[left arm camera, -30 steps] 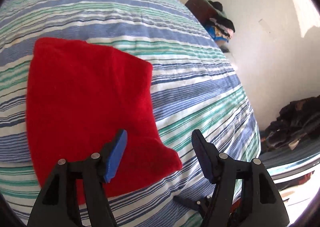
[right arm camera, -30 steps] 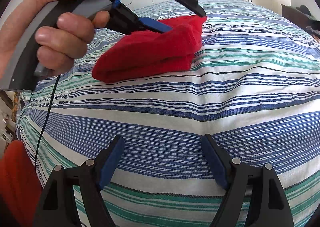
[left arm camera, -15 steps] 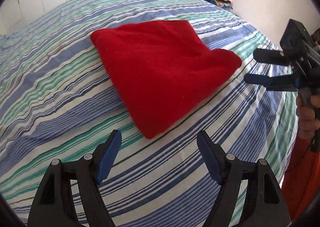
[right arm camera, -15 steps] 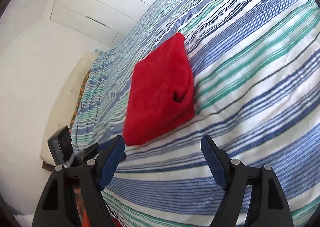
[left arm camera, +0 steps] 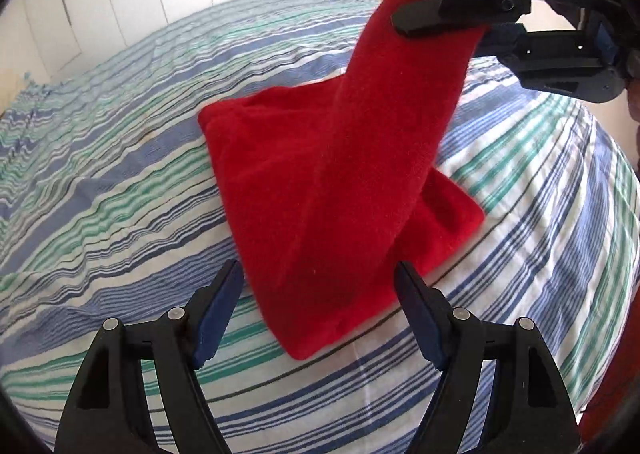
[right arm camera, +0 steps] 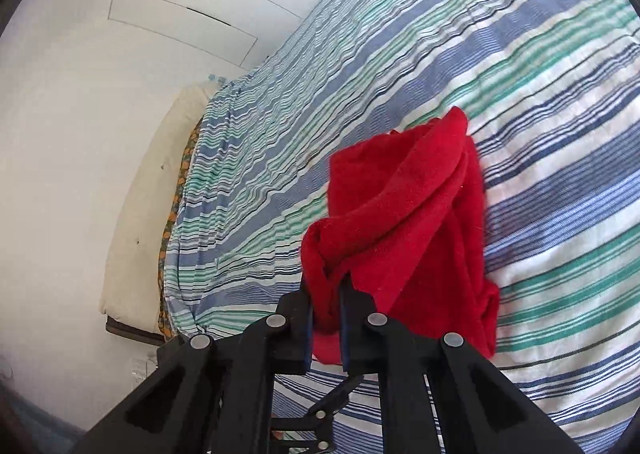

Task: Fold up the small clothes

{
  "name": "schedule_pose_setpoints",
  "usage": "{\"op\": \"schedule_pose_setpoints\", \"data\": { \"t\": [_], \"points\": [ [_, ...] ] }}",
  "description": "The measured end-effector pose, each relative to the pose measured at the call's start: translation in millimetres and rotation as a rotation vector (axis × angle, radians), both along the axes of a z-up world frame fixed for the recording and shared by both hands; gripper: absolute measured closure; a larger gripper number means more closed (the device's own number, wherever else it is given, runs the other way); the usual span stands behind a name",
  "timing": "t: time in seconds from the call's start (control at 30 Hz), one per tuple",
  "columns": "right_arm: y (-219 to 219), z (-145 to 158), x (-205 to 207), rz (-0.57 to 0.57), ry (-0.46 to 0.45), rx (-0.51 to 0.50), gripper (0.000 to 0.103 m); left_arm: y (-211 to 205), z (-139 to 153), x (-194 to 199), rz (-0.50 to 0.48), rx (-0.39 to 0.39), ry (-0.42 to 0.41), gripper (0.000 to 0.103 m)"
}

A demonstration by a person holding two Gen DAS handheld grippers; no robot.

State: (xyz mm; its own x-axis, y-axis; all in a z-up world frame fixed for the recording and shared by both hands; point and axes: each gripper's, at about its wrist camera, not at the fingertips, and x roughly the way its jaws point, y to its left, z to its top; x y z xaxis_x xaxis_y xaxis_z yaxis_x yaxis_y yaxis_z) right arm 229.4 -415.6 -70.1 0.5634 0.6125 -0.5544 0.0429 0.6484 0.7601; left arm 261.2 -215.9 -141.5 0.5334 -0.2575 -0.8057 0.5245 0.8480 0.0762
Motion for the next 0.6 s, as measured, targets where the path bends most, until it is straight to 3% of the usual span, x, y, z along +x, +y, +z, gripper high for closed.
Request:
{"op": "schedule_pose_setpoints", "data": {
  "t": [0.03,0.07,0.1,0.13,0.17,0.27,0.33,0.4,0.43,0.53,0.6],
  "points": [
    [5,5,5,0.014,-0.006,0.006,0.093,-1,0,3,0.017,0.013,-0.012,0.024],
    [9,10,9,0.032,-0.013,0.016,0.093,-1,1,5,0.031,0.023,-0.036,0.032],
    [13,15,13,0.056,-0.029,0.023,0.093,4,3,4,0.05,0.02,-0.061,0.046],
    [18,20,15,0.083,-0.054,0.024,0.093,11,4,5,0.066,-0.004,-0.063,0.086],
    [22,26,15,0.109,-0.086,0.019,0.093,20,3,5,0.08,-0.039,-0.045,0.091],
    [15,12,-4,0.139,-0.09,-0.021,0.093,35,-7,-6,0.101,-0.037,-0.032,0.091],
    [-1,-30,-19,0.093,0.018,-0.053,0.093,28,-24,-12,0.075,0.005,0.003,0.088],
    [-14,-82,-31,0.038,0.165,-0.084,0.093,19,-33,-19,0.067,0.052,-0.015,0.084],
    [-17,-99,-37,0.031,0.196,-0.088,0.093,16,-34,-21,0.077,0.069,-0.025,0.08],
    [-20,-109,-49,-0.009,0.168,-0.063,0.09,17,-34,-21,0.115,0.083,0.0,0.068],
    [-19,-99,-53,-0.01,0.154,-0.101,0.07,30,-31,-25,0.13,0.046,0.034,0.057]
  ]
}}
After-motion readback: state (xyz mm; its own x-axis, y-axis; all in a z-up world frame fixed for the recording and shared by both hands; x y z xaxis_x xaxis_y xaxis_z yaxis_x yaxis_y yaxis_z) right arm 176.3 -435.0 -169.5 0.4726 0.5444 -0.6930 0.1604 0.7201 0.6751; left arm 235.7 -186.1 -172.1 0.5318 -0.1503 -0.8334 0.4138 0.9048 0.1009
